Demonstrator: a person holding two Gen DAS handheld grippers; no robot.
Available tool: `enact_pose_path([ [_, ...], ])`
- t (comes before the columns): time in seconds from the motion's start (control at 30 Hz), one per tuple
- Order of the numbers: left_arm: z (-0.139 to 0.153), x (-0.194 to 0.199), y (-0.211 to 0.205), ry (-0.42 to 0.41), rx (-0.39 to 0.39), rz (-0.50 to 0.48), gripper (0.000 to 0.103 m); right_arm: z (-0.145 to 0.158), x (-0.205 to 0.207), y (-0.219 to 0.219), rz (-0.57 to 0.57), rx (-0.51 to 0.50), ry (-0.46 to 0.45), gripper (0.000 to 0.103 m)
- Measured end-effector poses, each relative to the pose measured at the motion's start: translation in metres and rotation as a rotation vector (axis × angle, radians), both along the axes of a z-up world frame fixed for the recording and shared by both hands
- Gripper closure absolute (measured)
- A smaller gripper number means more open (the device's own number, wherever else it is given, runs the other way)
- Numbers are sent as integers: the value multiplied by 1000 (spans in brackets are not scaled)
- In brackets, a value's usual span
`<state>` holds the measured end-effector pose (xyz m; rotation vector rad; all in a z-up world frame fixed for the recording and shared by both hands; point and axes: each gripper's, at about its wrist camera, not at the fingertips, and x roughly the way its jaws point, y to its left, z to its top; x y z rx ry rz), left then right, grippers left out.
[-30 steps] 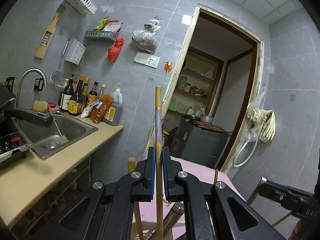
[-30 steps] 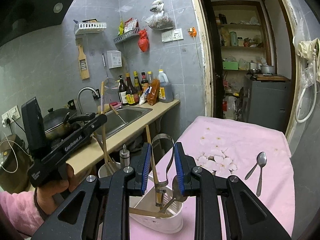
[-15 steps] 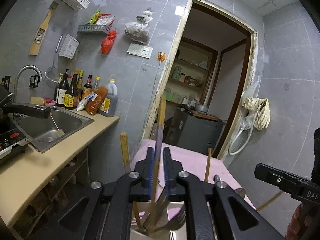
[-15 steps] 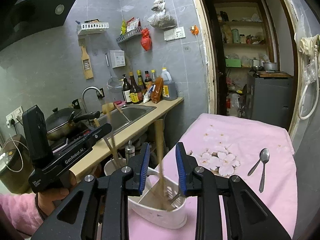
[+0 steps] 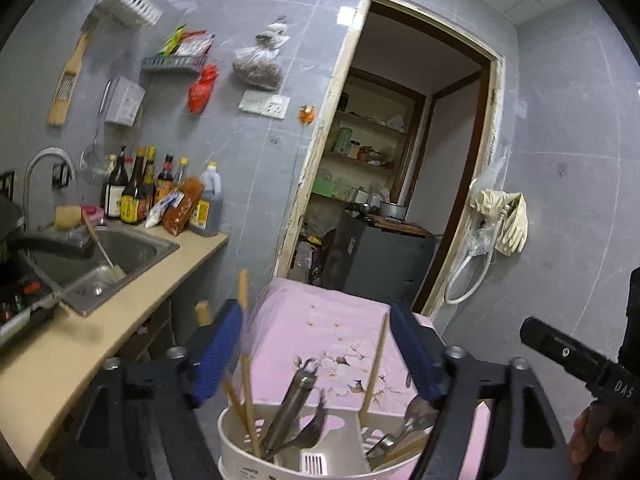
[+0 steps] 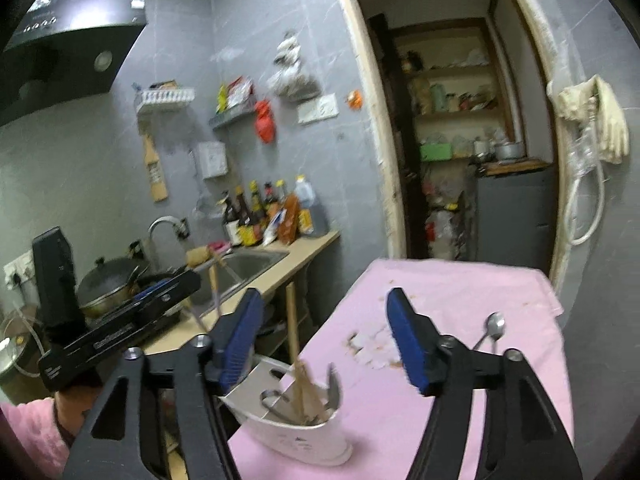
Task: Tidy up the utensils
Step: 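Open the right tool to drop the tongs while the left tool drops the chopstick into the caddy, then move both tools over the last steel spoon on the pink cloth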
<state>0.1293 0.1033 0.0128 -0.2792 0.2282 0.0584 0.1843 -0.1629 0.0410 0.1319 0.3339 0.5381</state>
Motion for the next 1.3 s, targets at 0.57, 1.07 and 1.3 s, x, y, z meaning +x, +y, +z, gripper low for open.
enact_pose_path([
  [0.57, 65, 32, -93, -63, 65, -102, 0, 61, 23, -99, -262, -26, -117, 1],
  [1.07, 80, 89, -181, -70, 81, -133, 0, 72, 70, -172, -316, -62, -144, 1],
  [1.3, 74, 123, -215, -28, 126, -100, 0, 59, 109, -201, -322, -76, -125, 1],
])
